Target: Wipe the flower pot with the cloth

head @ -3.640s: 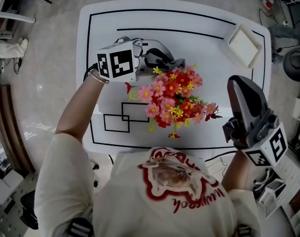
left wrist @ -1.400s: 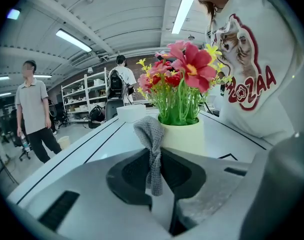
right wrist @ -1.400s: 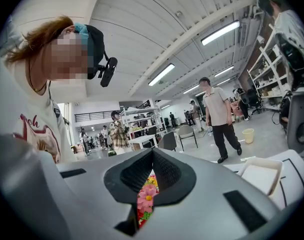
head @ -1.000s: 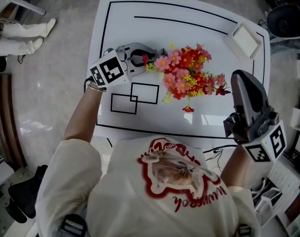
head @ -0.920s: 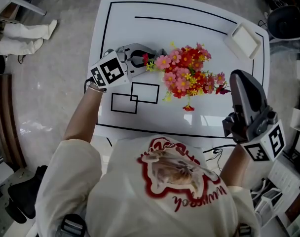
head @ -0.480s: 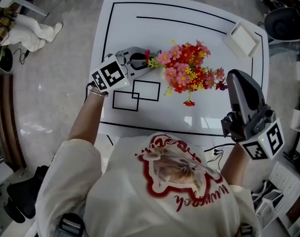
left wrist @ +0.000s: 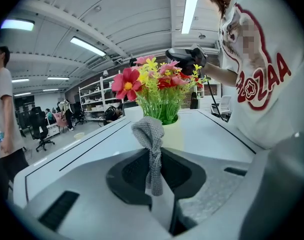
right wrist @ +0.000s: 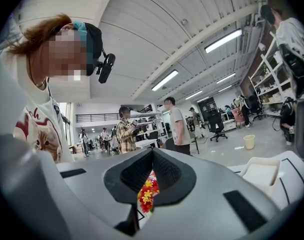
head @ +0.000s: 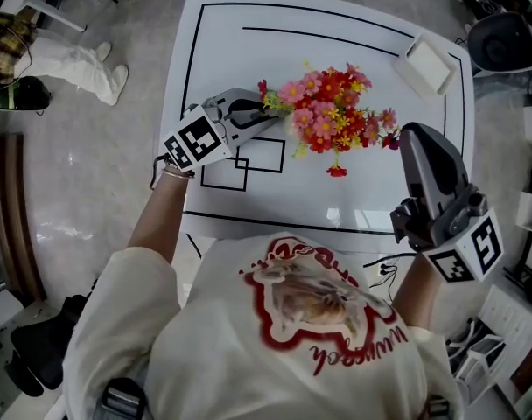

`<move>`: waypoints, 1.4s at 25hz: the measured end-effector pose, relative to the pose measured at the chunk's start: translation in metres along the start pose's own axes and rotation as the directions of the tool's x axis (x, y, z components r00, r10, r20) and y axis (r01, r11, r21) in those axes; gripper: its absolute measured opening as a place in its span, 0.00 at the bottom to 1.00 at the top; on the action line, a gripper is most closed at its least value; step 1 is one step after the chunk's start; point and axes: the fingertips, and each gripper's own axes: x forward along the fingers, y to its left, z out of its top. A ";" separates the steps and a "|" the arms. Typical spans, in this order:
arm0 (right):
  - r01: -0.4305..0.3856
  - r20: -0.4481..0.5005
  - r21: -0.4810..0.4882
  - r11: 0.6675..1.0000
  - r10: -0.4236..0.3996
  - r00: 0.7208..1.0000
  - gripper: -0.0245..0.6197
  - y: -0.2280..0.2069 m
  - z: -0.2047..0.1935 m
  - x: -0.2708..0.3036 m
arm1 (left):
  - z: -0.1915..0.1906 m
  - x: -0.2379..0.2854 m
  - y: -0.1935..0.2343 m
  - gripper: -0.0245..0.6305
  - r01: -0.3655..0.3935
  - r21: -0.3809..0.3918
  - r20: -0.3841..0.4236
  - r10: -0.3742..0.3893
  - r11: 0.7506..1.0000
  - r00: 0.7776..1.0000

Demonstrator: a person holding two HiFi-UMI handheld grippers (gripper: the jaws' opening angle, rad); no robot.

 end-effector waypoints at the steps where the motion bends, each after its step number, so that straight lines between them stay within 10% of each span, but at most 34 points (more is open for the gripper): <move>1: -0.002 -0.002 -0.002 1.000 0.002 1.000 0.04 0.001 0.000 -0.001 | 0.000 0.000 -0.001 0.12 -0.008 -0.003 -0.002 0.008 1.000 1.000; 35: -0.156 -0.021 0.030 0.987 0.157 0.987 0.04 0.018 -0.004 -0.035 | 0.008 -0.002 -0.037 0.12 -0.371 -0.160 -0.038 0.370 0.915 0.928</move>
